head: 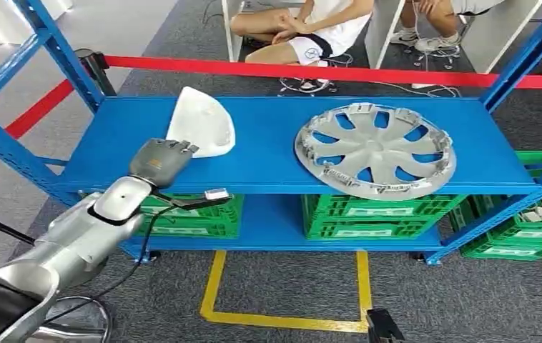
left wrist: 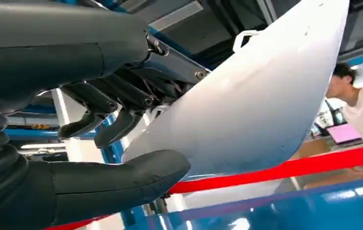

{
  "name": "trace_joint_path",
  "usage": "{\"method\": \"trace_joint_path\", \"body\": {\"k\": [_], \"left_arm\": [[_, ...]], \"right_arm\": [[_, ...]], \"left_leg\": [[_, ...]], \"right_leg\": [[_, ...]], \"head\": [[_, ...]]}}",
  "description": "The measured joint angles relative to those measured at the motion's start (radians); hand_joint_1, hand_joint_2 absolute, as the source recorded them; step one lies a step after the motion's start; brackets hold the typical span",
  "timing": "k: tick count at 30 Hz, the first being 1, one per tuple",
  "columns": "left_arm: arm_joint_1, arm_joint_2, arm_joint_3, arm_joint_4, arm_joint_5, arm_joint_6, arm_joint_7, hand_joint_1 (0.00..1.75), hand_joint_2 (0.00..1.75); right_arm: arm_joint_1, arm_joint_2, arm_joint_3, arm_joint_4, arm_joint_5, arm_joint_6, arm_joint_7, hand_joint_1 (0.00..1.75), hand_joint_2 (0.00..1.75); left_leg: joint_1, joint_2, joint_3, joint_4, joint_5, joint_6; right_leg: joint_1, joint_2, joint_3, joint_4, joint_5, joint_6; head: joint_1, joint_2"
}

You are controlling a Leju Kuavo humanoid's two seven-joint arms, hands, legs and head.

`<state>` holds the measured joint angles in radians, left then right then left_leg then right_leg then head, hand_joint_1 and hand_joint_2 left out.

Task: Take the parts from the cabinet and place them on the table.

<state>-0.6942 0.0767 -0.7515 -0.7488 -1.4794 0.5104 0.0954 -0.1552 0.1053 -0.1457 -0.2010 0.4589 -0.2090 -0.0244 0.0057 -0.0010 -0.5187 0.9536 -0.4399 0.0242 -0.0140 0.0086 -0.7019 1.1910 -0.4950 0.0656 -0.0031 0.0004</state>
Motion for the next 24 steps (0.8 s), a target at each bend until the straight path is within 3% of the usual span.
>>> {"method": "trace_joint_path", "body": {"k": [1, 2, 3, 4, 6, 7, 8, 11, 12, 13, 14, 16, 17, 18, 19, 21, 22, 23, 24], "left_arm": [[0.004, 0.000, -0.002, 0.000, 0.000, -0.001, 0.000, 1.68, 1.75], [0.009, 0.000, -0.004, 0.000, 0.000, -0.001, 0.000, 1.68, 1.75], [0.013, 0.000, -0.006, 0.000, 0.000, -0.001, 0.000, 1.68, 1.75], [0.015, 0.000, -0.008, 0.000, 0.000, -0.002, 0.000, 1.68, 1.75], [0.015, 0.000, -0.012, -0.002, 0.000, -0.005, 0.000, 1.68, 1.75], [0.014, 0.000, -0.012, -0.005, 0.000, -0.006, 0.000, 1.68, 1.75], [0.013, 0.000, -0.013, -0.006, 0.000, -0.009, 0.000, 1.68, 1.75], [0.016, 0.000, -0.019, -0.009, 0.000, -0.012, 0.000, 1.68, 1.75], [0.016, 0.001, -0.021, -0.009, 0.000, -0.014, 0.000, 1.68, 1.75], [0.015, 0.001, -0.021, -0.010, 0.000, -0.014, 0.000, 1.68, 1.75], [0.015, -0.001, -0.023, -0.011, 0.000, -0.014, 0.000, 1.68, 1.75], [0.016, -0.001, -0.026, -0.012, 0.000, -0.016, 0.000, 1.68, 1.75], [0.019, 0.000, -0.028, -0.012, 0.000, -0.017, 0.000, 1.68, 1.75], [0.021, 0.000, -0.029, -0.012, 0.000, -0.017, 0.000, 1.68, 1.75], [0.021, 0.001, -0.029, -0.012, 0.000, -0.018, 0.000, 1.68, 1.75], [0.019, 0.000, -0.029, -0.013, 0.000, -0.018, 0.000, 1.68, 1.75], [0.018, 0.000, -0.029, -0.016, 0.000, -0.018, 0.000, 1.68, 1.75], [0.015, -0.002, -0.029, -0.018, 0.000, -0.017, 0.000, 1.68, 1.75], [0.015, -0.002, -0.029, -0.020, 0.000, -0.017, 0.000, 1.68, 1.75]], "right_arm": [[0.002, 0.000, 0.000, 0.000, 0.000, 0.000, 0.000, 0.00, 0.00], [0.004, 0.000, 0.000, 0.000, 0.000, 0.000, 0.000, 0.00, 0.00], [0.004, 0.000, 0.000, 0.000, 0.000, 0.000, 0.000, 0.00, 0.00], [0.004, 0.000, 0.000, 0.000, 0.000, 0.000, 0.000, 0.00, 0.00], [0.002, 0.000, -0.001, 0.000, 0.001, 0.000, 0.000, 0.00, 0.00], [0.000, 0.000, -0.001, 0.000, 0.002, 0.000, 0.000, 0.00, 0.00], [-0.002, 0.002, -0.001, 0.000, 0.003, 0.000, -0.001, 0.00, 0.00], [-0.001, 0.002, -0.002, 0.000, 0.006, -0.001, 0.000, 0.00, 0.00], [-0.001, 0.002, -0.002, 0.000, 0.007, -0.001, 0.000, 0.00, 0.00], [-0.002, 0.002, -0.002, 0.000, 0.008, -0.002, 0.000, 0.00, 0.00], [-0.002, 0.002, -0.002, -0.001, 0.008, -0.002, 0.000, 0.00, 0.00], [-0.002, 0.002, -0.002, -0.002, 0.008, -0.003, 0.000, 0.00, 0.00], [-0.001, 0.002, -0.002, -0.002, 0.009, -0.003, 0.000, 0.00, 0.00], [-0.001, 0.002, -0.002, -0.002, 0.008, -0.003, 0.000, 0.00, 0.00], [-0.001, 0.002, -0.002, -0.002, 0.009, -0.003, 0.000, 0.00, 0.00], [-0.002, 0.002, -0.002, -0.002, 0.009, -0.003, 0.000, 0.00, 0.00], [-0.002, 0.002, -0.002, -0.002, 0.009, -0.003, 0.000, 0.00, 0.00], [-0.003, 0.002, -0.002, -0.003, 0.009, -0.003, 0.000, 0.00, 0.00], [-0.002, 0.002, -0.002, -0.003, 0.010, -0.003, 0.000, 0.00, 0.00]], "left_leg": [[0.000, 0.001, -0.002, 0.000, 0.000, 0.000], [0.001, 0.001, -0.003, 0.002, 0.001, -0.001], [0.003, 0.001, -0.004, 0.004, 0.001, -0.002], [0.006, 0.001, -0.005, 0.008, 0.000, -0.003], [0.014, 0.001, -0.006, 0.022, -0.009, -0.017], [0.013, 0.000, -0.012, 0.025, -0.011, -0.026], [0.009, -0.001, -0.023, 0.034, -0.011, -0.033], [0.009, -0.004, -0.037, 0.041, 0.001, -0.050], [0.011, -0.004, -0.043, 0.044, -0.007, -0.055], [0.011, -0.002, -0.054, 0.063, -0.033, -0.058], [0.011, -0.001, -0.078, 0.118, -0.078, -0.061], [0.010, -0.001, -0.142, 0.280, -0.162, -0.063], [0.010, -0.001, -0.168, 0.349, -0.187, -0.061], [0.010, -0.001, -0.169, 0.362, -0.182, -0.057], [0.009, -0.001, -0.150, 0.333, -0.154, -0.052], [0.002, -0.001, -0.061, 0.186, -0.077, -0.036], [-0.004, -0.001, -0.010, 0.109, -0.061, -0.026], [-0.009, -0.001, 0.019, 0.051, -0.079, -0.022], [-0.010, 0.000, 0.008, 0.058, -0.066, -0.030]], "right_leg": [[-0.001, 0.000, -0.035, 0.082, -0.030, 0.003], [-0.001, 0.000, -0.056, 0.134, -0.039, 0.006], [-0.002, 0.000, -0.051, 0.129, -0.022, 0.009], [-0.004, -0.001, -0.022, 0.077, 0.017, 0.012], [-0.012, -0.004, 0.074, -0.106, 0.101, 0.021], [-0.007, -0.002, 0.095, -0.136, 0.068, 0.027], [-0.004, 0.007, 0.105, -0.144, 0.076, 0.012], [-0.004, 0.007, 0.084, -0.137, 0.071, -0.017], [-0.008, 0.007, 0.078, -0.141, 0.075, -0.029], [-0.008, 0.006, 0.072, -0.141, 0.080, -0.036], [-0.007, 0.006, 0.065, -0.141, 0.085, -0.044], [-0.003, 0.004, 0.049, -0.141, 0.096, -0.056], [-0.001, 0.004, 0.040, -0.141, 0.104, -0.060], [0.002, 0.004, 0.031, -0.141, 0.111, -0.061], [0.005, 0.004, 0.021, -0.141, 0.120, -0.061], [0.008, 0.005, 0.005, -0.141, 0.136, -0.059], [0.008, 0.005, -0.001, -0.141, 0.144, -0.057], [0.013, 0.005, -0.009, -0.140, 0.153, -0.050], [0.010, 0.004, -0.009, -0.147, 0.164, -0.045]], "head": [[0.000, 0.000], [0.001, 0.000], [0.001, 0.000], [0.000, 0.000], [0.001, 0.000], [0.002, 0.000], [0.005, 0.000], [0.002, 0.000], [0.001, 0.000], [-0.001, 0.000], [-0.002, 0.000], [-0.002, 0.000], [-0.002, 0.000], [-0.002, 0.000], [-0.002, 0.000], [-0.002, 0.000], [-0.002, 0.000], [-0.002, 0.000], [0.002, 0.000]]}}
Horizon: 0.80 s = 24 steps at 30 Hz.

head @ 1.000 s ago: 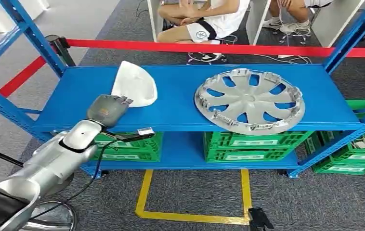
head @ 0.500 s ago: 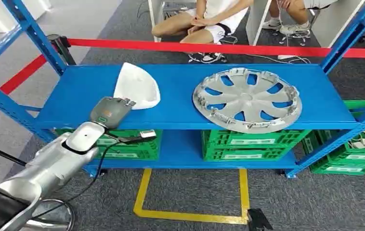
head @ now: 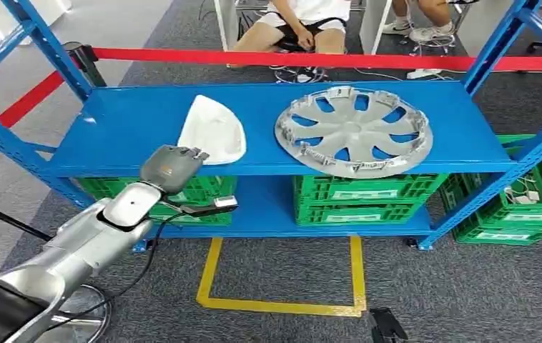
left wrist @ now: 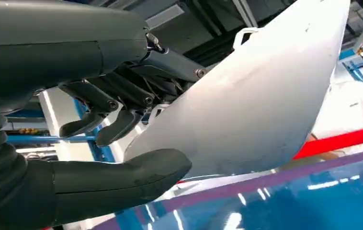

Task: Take the parts from the cabinet and place them on the table.

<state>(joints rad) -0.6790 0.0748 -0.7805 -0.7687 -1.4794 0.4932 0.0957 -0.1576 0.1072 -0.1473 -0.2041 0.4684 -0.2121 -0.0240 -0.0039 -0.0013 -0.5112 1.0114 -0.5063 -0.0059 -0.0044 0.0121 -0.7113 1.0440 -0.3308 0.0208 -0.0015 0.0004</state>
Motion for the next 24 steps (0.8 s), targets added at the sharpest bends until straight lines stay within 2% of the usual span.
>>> {"method": "trace_joint_path", "body": {"k": [1, 3, 4, 5, 6, 7, 8, 9, 10, 11, 12, 13, 14, 15, 16, 18, 19, 20, 21, 22, 23, 24], "left_arm": [[-0.002, 0.000, 0.000, 0.000, 0.000, 0.000, 0.000, 1.68, 1.75], [0.000, -0.002, 0.000, 0.000, 0.000, 0.000, 0.000, 1.68, 1.75], [-0.001, -0.001, -0.001, 0.000, 0.000, 0.000, 0.000, 1.68, 1.75], [-0.001, -0.001, -0.001, 0.000, 0.000, 0.000, -0.001, 1.68, 1.75], [-0.001, -0.002, -0.001, 0.000, 0.000, 0.000, 0.000, 1.68, 1.75], [0.000, -0.002, -0.001, 0.000, 0.000, 0.000, 0.000, 1.68, 1.75], [0.000, -0.001, -0.002, 0.000, 0.000, 0.000, 0.000, 1.68, 1.75], [0.000, 0.000, -0.003, 0.000, 0.000, 0.000, 0.000, 1.68, 1.75], [0.002, 0.000, -0.004, 0.000, 0.000, 0.000, 0.000, 1.68, 1.75], [0.002, 0.000, -0.005, 0.000, 0.000, 0.001, 0.000, 1.68, 1.75], [0.002, 0.001, -0.006, 0.000, 0.000, 0.001, 0.000, 1.68, 1.75], [0.002, 0.001, -0.006, 0.000, 0.000, 0.002, 0.000, 1.68, 1.75], [0.000, 0.002, -0.006, 0.000, 0.000, 0.003, 0.000, 1.68, 1.75], [-0.002, 0.003, -0.006, 0.000, 0.000, 0.003, 0.001, 1.68, 1.75], [-0.004, 0.003, -0.006, 0.000, 0.000, 0.004, 0.001, 1.68, 1.75], [-0.005, 0.003, -0.007, 0.000, 0.000, 0.003, 0.001, 1.68, 1.75], [-0.006, 0.005, -0.007, 0.001, 0.000, 0.004, 0.001, 1.68, 1.75], [-0.006, 0.006, -0.007, 0.001, 0.000, 0.003, 0.001, 1.68, 1.75], [-0.006, 0.006, -0.007, 0.001, 0.000, 0.003, 0.001, 1.68, 1.75], [-0.006, 0.005, -0.008, 0.001, 0.000, 0.004, 0.001, 1.68, 1.75], [-0.006, 0.004, -0.008, 0.002, 0.000, 0.003, 0.001, 1.68, 1.75], [-0.005, 0.004, -0.008, 0.003, 0.000, 0.003, 0.001, 1.68, 1.75]], "right_arm": [[0.000, 0.000, 0.000, 0.000, 0.001, 0.000, 0.000, 0.00, 0.00], [0.002, 0.000, 0.000, 0.000, 0.002, 0.000, 0.000, 0.00, 0.00], [0.004, 0.000, 0.000, 0.000, 0.002, 0.000, 0.000, 0.00, 0.00], [0.006, 0.000, 0.000, 0.000, 0.002, 0.000, 0.000, 0.00, 0.00], [0.005, 0.000, 0.000, 0.000, 0.002, 0.000, 0.000, 0.00, 0.00], [0.003, 0.000, 0.000, 0.000, 0.002, 0.000, 0.000, 0.00, 0.00], [0.001, 0.000, -0.001, 0.000, 0.001, 0.002, -0.001, 0.00, 0.00], [0.001, 0.000, -0.002, 0.000, 0.001, 0.002, -0.001, 0.00, 0.00], [0.002, 0.000, -0.003, 0.000, 0.002, 0.002, -0.001, 0.00, 0.00], [0.002, 0.000, -0.005, 0.000, 0.002, 0.002, -0.001, 0.00, 0.00], [0.001, 0.000, -0.007, 0.000, 0.002, 0.002, -0.001, 0.00, 0.00], [0.000, 0.000, -0.008, -0.002, 0.002, 0.002, -0.001, 0.00, 0.00], [-0.004, 0.000, -0.009, -0.003, 0.002, 0.002, 0.000, 0.00, 0.00], [-0.006, 0.000, -0.010, -0.003, 0.003, 0.002, 0.000, 0.00, 0.00], [-0.007, 0.000, -0.011, -0.003, 0.003, 0.002, 0.000, 0.00, 0.00], [-0.004, 0.000, -0.016, -0.003, 0.004, 0.002, 0.000, 0.00, 0.00], [-0.005, 0.000, -0.017, -0.003, 0.005, 0.002, 0.000, 0.00, 0.00], [-0.006, 0.000, -0.017, -0.003, 0.005, 0.000, -0.001, 0.00, 0.00], [-0.006, 0.000, -0.017, -0.004, 0.005, 0.000, -0.002, 0.00, 0.00], [-0.006, 0.000, -0.017, -0.004, 0.006, 0.002, -0.003, 0.00, 0.00], [-0.006, 0.000, -0.017, -0.004, 0.008, 0.002, -0.004, 0.00, 0.00], [-0.005, 0.000, -0.017, -0.004, 0.010, 0.002, -0.006, 0.00, 0.00]], "left_leg": [[-0.002, 0.000, -0.007, -0.006, 0.003, 0.002], [-0.002, 0.000, -0.020, -0.016, 0.028, 0.015], [0.004, 0.004, -0.027, -0.023, 0.045, 0.020], [0.005, 0.004, -0.039, -0.025, 0.058, 0.031], [0.006, 0.003, -0.053, -0.024, 0.070, 0.032], [0.005, 0.003, -0.066, -0.024, 0.081, 0.032], [0.005, 0.003, -0.080, -0.023, 0.091, 0.032], [0.005, 0.004, -0.094, -0.022, 0.103, 0.030], [0.005, 0.004, -0.108, -0.022, 0.113, 0.028], [0.006, 0.004, -0.120, -0.022, 0.123, 0.026], [0.007, 0.004, -0.132, -0.021, 0.132, 0.022], [0.007, 0.004, -0.140, -0.020, 0.141, 0.017], [0.004, 0.004, -0.148, -0.020, 0.149, 0.009], [0.002, 0.005, -0.152, -0.018, 0.158, 0.005], [0.002, 0.004, -0.154, -0.019, 0.168, 0.001], [0.003, 0.003, -0.158, -0.027, 0.187, -0.009], [0.005, 0.003, -0.166, -0.023, 0.171, -0.016], [0.004, 0.003, -0.178, 0.008, 0.121, -0.022], [0.006, 0.003, -0.195, 0.072, 0.065, -0.026], [0.006, 0.003, -0.221, 0.163, 0.008, -0.029], [0.006, 0.003, -0.242, 0.244, -0.031, -0.030], [0.006, 0.003, -0.249, 0.290, -0.042, -0.030]], "right_leg": [[-0.003, 0.000, -0.001, -0.006, 0.011, 0.007], [-0.002, 0.000, -0.004, -0.025, 0.037, 0.023], [-0.005, -0.001, -0.017, -0.018, 0.014, 0.026], [-0.004, -0.002, -0.032, 0.023, -0.048, 0.030], [-0.006, -0.003, -0.049, 0.096, -0.113, 0.034], [-0.006, -0.004, -0.066, 0.175, -0.162, 0.038], [-0.006, -0.004, -0.080, 0.247, -0.194, 0.040], [-0.006, -0.004, -0.080, 0.291, -0.197, 0.042], [-0.006, -0.004, -0.057, 0.287, -0.176, 0.043], [-0.006, -0.004, -0.014, 0.243, -0.143, 0.043], [-0.007, -0.005, 0.046, 0.167, -0.116, 0.043], [-0.008, -0.004, 0.111, 0.081, -0.115, 0.044], [-0.006, -0.004, 0.150, 0.013, -0.159, 0.042], [-0.003, 0.001, 0.166, -0.012, -0.157, 0.029], [-0.003, 0.000, 0.157, -0.014, -0.153, 0.025], [-0.002, -0.001, 0.145, -0.014, -0.137, 0.008], [-0.007, -0.003, 0.139, -0.016, -0.126, -0.001], [-0.007, -0.003, 0.129, -0.016, -0.116, -0.010], [-0.007, -0.003, 0.118, -0.016, -0.107, -0.015], [-0.007, -0.003, 0.106, -0.016, -0.098, -0.015], [-0.007, -0.003, 0.094, -0.016, -0.089, -0.015], [-0.007, -0.003, 0.082, -0.016, -0.079, -0.015]], "head": [[-0.008, 0.000], [-0.010, 0.000], [-0.008, 0.000], [-0.005, 0.000], [-0.005, 0.000], [-0.005, 0.000], [-0.006, 0.000], [-0.005, 0.000], [-0.006, 0.000], [-0.005, 0.000], [-0.006, 0.000], [-0.005, 0.000], [-0.006, 0.000], [-0.009, 0.000], [-0.008, 0.000], [-0.008, 0.000], [-0.007, 0.000], [-0.013, 0.000], [-0.015, 0.000], [-0.014, 0.000], [-0.015, 0.000], [-0.014, 0.000]]}}
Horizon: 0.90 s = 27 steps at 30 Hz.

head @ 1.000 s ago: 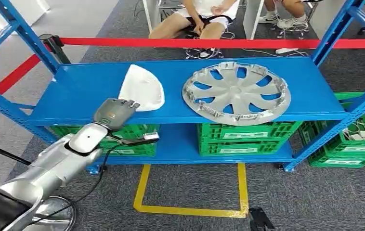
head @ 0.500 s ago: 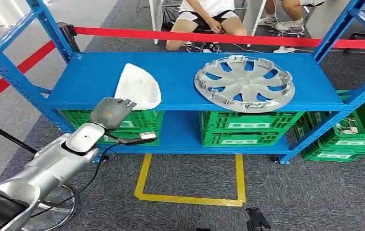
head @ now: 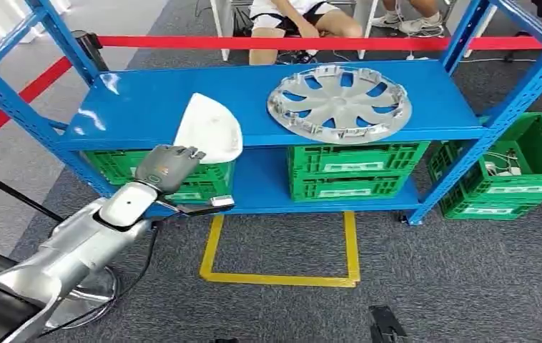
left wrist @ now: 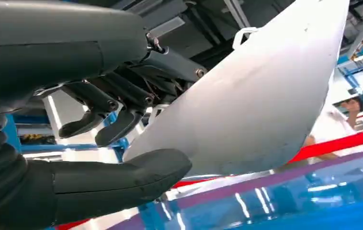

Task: Take the parts from the cabinet and place them on the table.

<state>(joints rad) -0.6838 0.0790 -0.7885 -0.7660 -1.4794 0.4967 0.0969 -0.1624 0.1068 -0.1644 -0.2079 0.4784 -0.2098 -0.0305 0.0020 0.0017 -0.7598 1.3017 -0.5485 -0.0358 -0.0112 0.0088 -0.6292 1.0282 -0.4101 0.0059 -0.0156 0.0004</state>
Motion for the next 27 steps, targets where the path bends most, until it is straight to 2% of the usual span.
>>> {"method": "trace_joint_path", "body": {"k": [1, 2, 4, 5, 6, 7, 9, 10, 11, 13, 14, 15, 16, 17, 18, 19, 20, 21, 24, 25, 26, 27], "left_arm": [[0.001, 0.000, 0.000, 0.002, 0.000, 0.000, 0.000, 1.68, 1.75], [0.001, 0.000, 0.000, 0.002, 0.000, 0.000, 0.000, 1.68, 1.75], [-0.001, 0.000, 0.000, 0.002, 0.000, 0.000, 0.000, 1.68, 1.75], [-0.004, 0.000, 0.000, 0.002, 0.000, 0.000, 0.000, 1.68, 1.75], [-0.006, -0.002, 0.001, 0.002, 0.000, 0.002, 0.000, 1.68, 1.75], [-0.004, -0.002, 0.001, 0.002, 0.000, 0.003, 0.000, 1.68, 1.75], [0.002, -0.001, 0.000, 0.002, 0.000, 0.003, -0.002, 1.68, 1.75], [0.004, -0.003, 0.000, 0.002, 0.000, 0.003, -0.002, 1.68, 1.75], [0.004, -0.002, 0.000, 0.002, 0.000, 0.003, -0.002, 1.68, 1.75], [0.003, -0.002, 0.001, 0.002, 0.000, 0.001, -0.002, 1.68, 1.75], [0.004, -0.002, 0.001, 0.002, 0.000, -0.002, -0.002, 1.68, 1.75], [0.006, -0.001, 0.001, 0.002, 0.000, -0.003, -0.002, 1.68, 1.75], [0.010, -0.001, 0.001, 0.002, 0.000, -0.004, -0.002, 1.68, 1.75], [0.013, -0.001, 0.001, 0.002, 0.000, -0.005, -0.002, 1.68, 1.75], [0.016, -0.001, 0.002, 0.002, 0.000, -0.008, -0.002, 1.68, 1.75], [0.018, 0.000, 0.003, 0.002, 0.000, -0.009, -0.002, 1.68, 1.75], [0.018, 0.001, 0.005, 0.002, 0.000, -0.010, -0.002, 1.68, 1.75], [0.017, 0.005, 0.008, 0.001, 0.000, -0.010, -0.002, 1.68, 1.75], [0.020, 0.013, 0.009, 0.001, 0.000, -0.011, -0.002, 1.68, 1.75], [0.024, 0.015, 0.009, 0.001, 0.000, -0.011, -0.002, 1.68, 1.75], [0.027, 0.017, 0.010, 0.000, 0.000, -0.012, -0.002, 1.68, 1.75], [0.027, 0.020, 0.010, 0.000, 0.000, -0.012, -0.002, 1.68, 1.75]], "right_arm": [[0.001, 0.000, 0.000, 0.000, 0.003, 0.001, -0.002, 0.00, 0.00], [0.001, 0.000, 0.000, 0.000, 0.004, 0.001, -0.003, 0.00, 0.00], [0.000, 0.000, 0.000, 0.000, 0.006, 0.004, -0.008, 0.00, 0.00], [0.000, 0.000, 0.000, 0.000, 0.007, 0.004, -0.011, 0.00, 0.00], [-0.001, 0.000, 0.000, 0.000, 0.010, 0.004, -0.013, 0.00, 0.00], [-0.001, 0.000, 0.000, 0.000, 0.011, 0.004, -0.014, 0.00, 0.00], [0.003, 0.000, 0.000, 0.000, 0.011, 0.004, -0.014, 0.00, 0.00], [0.006, 0.000, 0.000, 0.000, 0.011, 0.004, -0.014, 0.00, 0.00], [0.010, 0.000, 0.000, 0.000, 0.012, 0.004, -0.014, 0.00, 0.00], [0.008, 0.000, 0.000, 0.000, 0.014, 0.004, -0.014, 0.00, 0.00], [0.006, 0.000, 0.000, 0.000, 0.016, 0.004, -0.014, 0.00, 0.00], [0.006, 0.000, 0.000, 0.000, 0.019, 0.004, -0.014, 0.00, 0.00], [0.006, 0.000, 0.000, 0.000, 0.023, 0.003, -0.013, 0.00, 0.00], [0.007, 0.000, 0.000, 0.000, 0.027, 0.003, -0.010, 0.00, 0.00], [0.006, 0.000, 0.000, 0.000, 0.031, 0.002, -0.009, 0.00, 0.00], [0.005, 0.000, 0.000, 0.000, 0.039, -0.001, -0.008, 0.00, 0.00], [0.002, 0.000, 0.000, -0.001, 0.045, -0.005, -0.005, 0.00, 0.00], [-0.001, 0.000, 0.000, -0.002, 0.050, -0.008, -0.004, 0.00, 0.00], [0.000, 0.000, 0.001, -0.002, 0.068, -0.022, 0.004, 0.00, 0.00], [0.001, 0.000, 0.001, -0.002, 0.072, -0.029, 0.007, 0.00, 0.00], [-0.001, 0.000, 0.001, -0.002, 0.077, -0.036, 0.007, 0.00, 0.00], [-0.004, 0.000, 0.002, -0.002, 0.080, -0.036, 0.007, 0.00, 0.00]], "left_leg": [[0.000, 0.000, 0.013, 0.002, 0.013, 0.002], [0.000, 0.000, 0.046, -0.034, 0.043, 0.005], [-0.003, 0.000, 0.161, -0.197, 0.099, 0.017], [-0.005, -0.002, 0.209, -0.271, 0.090, 0.024], [-0.008, -0.002, 0.229, -0.318, 0.080, 0.027], [-0.010, -0.002, 0.224, -0.319, 0.082, 0.028], [-0.013, -0.002, 0.215, -0.323, 0.097, 0.038], [-0.001, 0.002, 0.215, -0.338, 0.112, 0.045], [-0.002, 0.004, 0.206, -0.337, 0.121, 0.051], [-0.002, 0.003, 0.188, -0.338, 0.132, 0.060], [-0.002, 0.003, 0.179, -0.338, 0.139, 0.060], [-0.003, 0.003, 0.171, -0.338, 0.146, 0.060], [-0.003, 0.003, 0.164, -0.337, 0.154, 0.059], [-0.002, 0.003, 0.154, -0.336, 0.162, 0.057], [-0.002, 0.003, 0.146, -0.336, 0.169, 0.054], [-0.002, 0.002, 0.140, -0.336, 0.175, 0.050], [-0.003, 0.002, 0.137, -0.333, 0.180, 0.044], [-0.007, 0.001, 0.130, -0.332, 0.184, 0.038], [-0.009, -0.003, 0.128, -0.333, 0.201, 0.026], [-0.007, -0.004, 0.124, -0.331, 0.203, 0.020], [-0.005, -0.003, 0.114, -0.312, 0.174, 0.012], [-0.004, -0.003, 0.092, -0.257, 0.128, 0.006]], "right_leg": [[0.000, 0.000, -0.011, 0.000, 0.009, 0.000], [0.000, 0.000, -0.022, 0.000, 0.017, 0.001], [0.000, 0.001, -0.036, 0.000, 0.031, 0.006], [0.001, 0.000, -0.043, 0.000, 0.037, 0.011], [0.004, -0.002, -0.049, 0.000, 0.046, 0.018], [0.002, -0.002, -0.052, -0.004, 0.057, 0.024], [-0.001, -0.001, -0.051, -0.022, 0.078, 0.037], [0.001, 0.001, -0.062, -0.015, 0.075, 0.043], [0.005, 0.000, -0.078, 0.011, 0.030, 0.048], [0.003, -0.001, -0.118, 0.154, -0.074, 0.052], [0.003, -0.001, -0.137, 0.230, -0.112, 0.054], [0.003, -0.001, -0.148, 0.288, -0.125, 0.055], [0.003, -0.001, -0.143, 0.307, -0.111, 0.056], [0.002, -0.001, -0.114, 0.280, -0.077, 0.056], [0.002, -0.001, -0.063, 0.210, -0.044, 0.056], [0.001, -0.002, 0.000, 0.119, -0.024, 0.054], [0.000, -0.003, 0.059, 0.024, -0.050, 0.053], [0.003, 0.002, 0.101, -0.020, -0.069, 0.047], [0.007, -0.001, 0.089, -0.018, -0.065, 0.031], [0.001, -0.007, 0.086, -0.023, -0.056, 0.018], [0.000, -0.014, 0.080, -0.023, -0.050, 0.008], [0.000, -0.017, 0.073, -0.023, -0.045, 0.001]], "head": [[0.000, 0.000], [0.000, 0.000], [0.000, 0.000], [0.000, 0.000], [0.002, 0.000], [0.001, 0.000], [0.001, 0.000], [0.001, 0.000], [0.003, 0.000], [0.006, 0.000], [0.006, 0.000], [0.007, 0.000], [0.005, 0.000], [0.007, 0.000], [0.006, 0.000], [0.006, 0.000], [0.006, 0.000], [0.005, 0.000], [0.003, 0.000], [0.005, 0.000], [0.003, 0.000], [-0.003, 0.000]]}}
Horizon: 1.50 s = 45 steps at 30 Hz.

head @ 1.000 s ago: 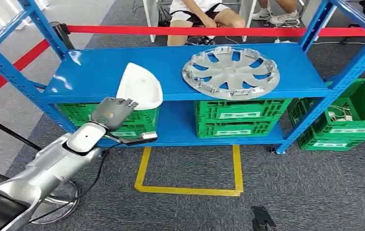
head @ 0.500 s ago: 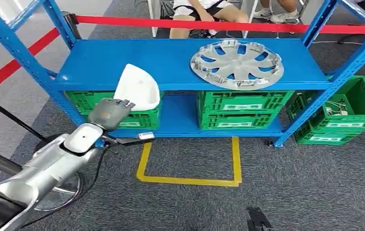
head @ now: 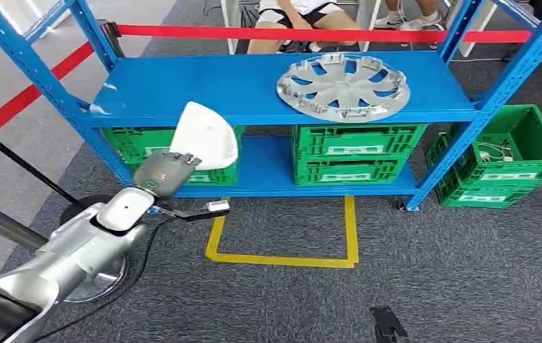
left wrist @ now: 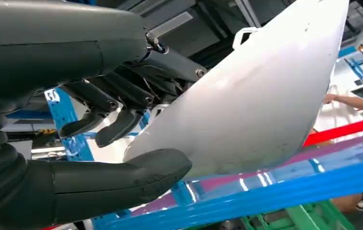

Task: Take the parts from the cabinet and place them on the table.

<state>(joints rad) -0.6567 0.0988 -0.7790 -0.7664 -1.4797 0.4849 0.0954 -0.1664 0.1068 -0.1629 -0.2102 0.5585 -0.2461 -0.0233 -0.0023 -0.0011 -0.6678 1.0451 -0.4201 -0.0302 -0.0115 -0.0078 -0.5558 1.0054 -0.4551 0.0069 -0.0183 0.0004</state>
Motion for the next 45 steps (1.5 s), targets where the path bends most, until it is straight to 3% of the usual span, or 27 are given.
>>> {"method": "trace_joint_path", "body": {"k": [2, 4, 7, 9, 10, 13, 16, 18, 19, 20, 22, 23, 24, 26, 28, 29, 30, 31, 34, 35, 37, 38, 39, 41, 43, 44, 45], "left_arm": [[0.002, 0.005, 0.000, 0.000, 0.000, 0.000, 0.000, 1.68, 1.75], [0.011, 0.010, 0.000, 0.000, 0.000, 0.000, 0.000, 1.68, 1.75], [0.014, 0.015, 0.001, -0.001, 0.000, 0.000, 0.000, 1.68, 1.75], [0.008, 0.015, 0.003, -0.006, 0.000, 0.000, 0.000, 1.68, 1.75], [0.007, 0.014, 0.004, -0.008, 0.000, -0.001, 0.000, 1.68, 1.75], [0.012, 0.019, 0.006, -0.009, 0.000, -0.003, 0.000, 1.68, 1.75], [0.009, 0.016, 0.008, -0.009, 0.000, -0.005, 0.002, 1.68, 1.75], [0.011, 0.011, 0.007, -0.009, 0.000, -0.008, 0.002, 1.68, 1.75], [0.014, 0.011, 0.006, -0.009, 0.000, -0.011, 0.002, 1.68, 1.75], [0.015, 0.011, 0.005, -0.008, 0.000, -0.012, 0.003, 1.68, 1.75], [0.010, 0.009, 0.003, -0.008, 0.000, -0.015, 0.006, 1.68, 1.75], [0.006, 0.007, 0.003, -0.008, 0.000, -0.016, 0.008, 1.68, 1.75], [0.002, 0.004, 0.003, -0.008, 0.000, -0.016, 0.009, 1.68, 1.75], [-0.005, 0.000, 0.002, -0.008, 0.000, -0.018, 0.011, 1.68, 1.75], [-0.003, 0.003, -0.001, -0.007, 0.000, -0.018, 0.011, 1.68, 1.75], [-0.002, 0.003, -0.002, -0.006, 0.000, -0.017, 0.011, 1.68, 1.75], [-0.006, 0.002, -0.002, -0.006, 0.000, -0.017, 0.011, 1.68, 1.75], [-0.012, 0.001, -0.003, -0.006, 0.000, -0.017, 0.012, 1.68, 1.75], [-0.013, -0.002, -0.007, -0.004, 0.000, -0.018, 0.012, 1.68, 1.75], [-0.012, -0.002, -0.008, -0.002, 0.000, -0.018, 0.012, 1.68, 1.75], [-0.014, -0.002, -0.008, -0.001, 0.000, -0.018, 0.012, 1.68, 1.75], [-0.017, -0.002, -0.008, -0.001, 0.000, -0.018, 0.012, 1.68, 1.75], [-0.021, -0.003, -0.008, -0.001, 0.000, -0.018, 0.012, 1.68, 1.75], [-0.027, -0.008, -0.008, -0.001, 0.000, -0.017, 0.012, 1.68, 1.75], [-0.025, -0.005, -0.008, 0.003, 0.000, -0.018, 0.012, 1.68, 1.75], [-0.025, -0.005, -0.007, 0.004, 0.000, -0.018, 0.012, 1.68, 1.75], [-0.028, -0.003, -0.007, 0.004, 0.000, -0.018, 0.011, 1.68, 1.75]], "right_arm": [[0.000, 0.001, 0.001, 0.000, 0.003, -0.001, 0.000, 0.00, 0.00], [0.003, 0.001, 0.002, 0.000, 0.005, -0.002, 0.002, 0.00, 0.00], [0.003, 0.001, 0.002, 0.000, 0.009, -0.003, 0.003, 0.00, 0.00], [0.001, 0.001, 0.002, 0.000, 0.011, -0.005, 0.003, 0.00, 0.00], [0.001, 0.001, 0.002, 0.000, 0.013, -0.007, 0.005, 0.00, 0.00], [0.000, 0.002, 0.002, -0.001, 0.015, -0.009, 0.010, 0.00, 0.00], [0.001, 0.001, 0.002, -0.001, 0.016, -0.012, 0.011, 0.00, 0.00], [0.007, 0.001, 0.002, 0.000, 0.016, -0.013, 0.012, 0.00, 0.00], [0.008, 0.001, 0.002, -0.001, 0.016, -0.013, 0.012, 0.00, 0.00], [0.009, 0.001, 0.002, 0.000, 0.016, -0.012, 0.012, 0.00, 0.00], [0.008, 0.001, 0.002, -0.001, 0.016, -0.012, 0.012, 0.00, 0.00], [0.007, 0.001, 0.002, -0.001, 0.016, -0.012, 0.011, 0.00, 0.00], [0.006, -0.002, 0.002, -0.001, 0.016, -0.012, 0.011, 0.00, 0.00], [0.006, -0.002, 0.002, 0.000, 0.015, -0.011, 0.012, 0.00, 0.00], [0.005, -0.002, 0.002, -0.001, 0.017, -0.011, 0.011, 0.00, 0.00], [0.004, -0.002, 0.002, -0.001, 0.017, -0.011, 0.011, 0.00, 0.00], [0.002, -0.002, 0.002, -0.002, 0.018, -0.012, 0.011, 0.00, 0.00], [0.002, -0.002, 0.002, -0.002, 0.018, -0.012, 0.011, 0.00, 0.00], [0.009, -0.002, 0.002, -0.001, 0.017, -0.011, 0.011, 0.00, 0.00], [0.010, -0.002, 0.002, -0.001, 0.016, -0.011, 0.011, 0.00, 0.00], [0.008, -0.002, 0.002, -0.001, 0.015, -0.011, 0.011, 0.00, 0.00], [0.006, -0.002, 0.002, -0.002, 0.015, -0.011, 0.011, 0.00, 0.00], [0.005, -0.003, 0.002, -0.002, 0.014, -0.011, 0.011, 0.00, 0.00], [0.003, -0.003, 0.002, -0.002, 0.013, -0.011, 0.011, 0.00, 0.00], [0.003, -0.003, 0.002, -0.002, 0.013, -0.011, 0.011, 0.00, 0.00], [0.002, -0.003, 0.002, -0.002, 0.013, -0.010, 0.011, 0.00, 0.00], [0.001, -0.003, 0.002, -0.002, 0.012, -0.010, 0.010, 0.00, 0.00]], "left_leg": [[0.003, 0.000, -0.068, 0.171, -0.090, -0.008], [0.004, 0.000, -0.096, 0.261, -0.116, -0.011], [0.009, 0.016, 0.023, 0.078, -0.019, -0.012], [0.001, 0.085, 0.104, -0.053, 0.000, -0.017], [-0.001, 0.072, 0.095, -0.058, 0.002, 0.001], [-0.002, 0.038, 0.081, -0.064, 0.007, 0.026], [0.004, 0.005, 0.072, -0.066, 0.019, 0.046], [0.001, -0.024, 0.064, -0.065, 0.024, 0.053], [-0.002, -0.038, 0.062, -0.065, 0.027, 0.054], [-0.003, -0.052, 0.061, -0.065, 0.029, 0.053], [-0.005, -0.083, 0.060, -0.065, 0.034, 0.050], [-0.005, -0.096, 0.060, -0.064, 0.036, 0.047], [-0.004, -0.105, 0.055, -0.064, 0.039, 0.042], [0.005, -0.127, 0.039, -0.060, 0.048, 0.028], [0.008, -0.157, 0.031, -0.065, 0.059, 0.013], [0.007, -0.128, 0.027, -0.059, 0.052, 0.012], [0.001, -0.063, 0.013, -0.029, 0.024, 0.003], [0.002, -0.032, -0.017, 0.033, -0.015, -0.004], [0.012, -0.010, -0.114, 0.251, -0.098, -0.019], [0.015, -0.010, -0.109, 0.245, -0.085, -0.022], [0.018, 0.003, -0.034, 0.110, -0.009, -0.026], [0.018, 0.033, 0.021, 0.014, 0.029, -0.027], [0.015, 0.100, 0.058, -0.051, 0.036, -0.030], [0.010, 0.074, 0.050, -0.060, 0.033, 0.003], [0.005, 0.050, 0.044, -0.059, 0.036, 0.018], [0.011, 0.038, 0.045, -0.063, 0.041, 0.027], [0.012, 0.026, 0.044, -0.063, 0.042, 0.033]], "right_leg": [[0.000, -0.009, -0.014, 0.001, 0.009, -0.004], [0.000, -0.024, -0.024, 0.001, 0.016, -0.002], [-0.002, -0.053, -0.029, 0.002, 0.020, 0.004], [0.007, -0.071, -0.033, 0.006, 0.020, 0.014], [0.011, -0.083, -0.034, 0.007, 0.023, 0.021], [0.008, -0.117, -0.032, 0.004, 0.026, 0.034], [0.002, -0.020, -0.094, 0.142, -0.067, 0.045], [0.004, 0.004, -0.170, 0.313, -0.135, 0.044], [0.006, 0.006, -0.185, 0.343, -0.137, 0.042], [0.007, 0.006, -0.175, 0.325, -0.117, 0.038], [0.009, 0.023, -0.090, 0.156, -0.026, 0.024], [0.009, 0.056, -0.043, 0.064, 0.011, 0.017], [0.002, 0.116, -0.023, 0.024, -0.003, 0.008], [0.008, 0.104, -0.016, 0.009, 0.001, 0.015], [0.009, 0.081, -0.016, 0.007, 0.008, 0.008], [0.000, 0.065, -0.013, -0.003, 0.015, 0.004], [0.001, 0.053, -0.012, -0.007, 0.018, -0.001], [0.002, 0.040, -0.014, -0.007, 0.018, -0.002], [-0.001, -0.008, -0.016, -0.006, 0.018, -0.002], [-0.002, -0.022, -0.016, -0.006, 0.018, -0.002], [-0.005, -0.051, -0.014, -0.005, 0.016, 0.003], [-0.006, -0.063, -0.011, -0.005, 0.014, 0.008], [0.003, -0.072, -0.011, -0.003, 0.011, 0.016], [0.012, -0.093, -0.013, 0.002, 0.007, 0.026], [0.009, -0.119, -0.008, -0.003, 0.007, 0.034], [0.003, -0.108, -0.014, 0.001, -0.001, 0.043], [0.001, -0.056, -0.024, 0.027, -0.023, 0.046]], "head": [[0.000, 0.000], [-0.001, 0.000], [-0.001, 0.000], [-0.006, 0.000], [-0.003, 0.000], [-0.003, 0.000], [0.006, 0.000], [0.008, 0.000], [0.007, 0.000], [0.007, 0.000], [0.007, 0.000], [0.008, 0.000], [0.004, 0.000], [0.003, 0.000], [0.002, 0.000], [0.002, 0.000], [-0.006, 0.000], [-0.011, 0.000], [-0.012, 0.000], [-0.011, 0.000], [-0.011, 0.000], [-0.011, 0.000], [-0.015, 0.000], [-0.009, 0.000], [-0.009, 0.000], [-0.010, 0.000], [-0.007, 0.000]]}}
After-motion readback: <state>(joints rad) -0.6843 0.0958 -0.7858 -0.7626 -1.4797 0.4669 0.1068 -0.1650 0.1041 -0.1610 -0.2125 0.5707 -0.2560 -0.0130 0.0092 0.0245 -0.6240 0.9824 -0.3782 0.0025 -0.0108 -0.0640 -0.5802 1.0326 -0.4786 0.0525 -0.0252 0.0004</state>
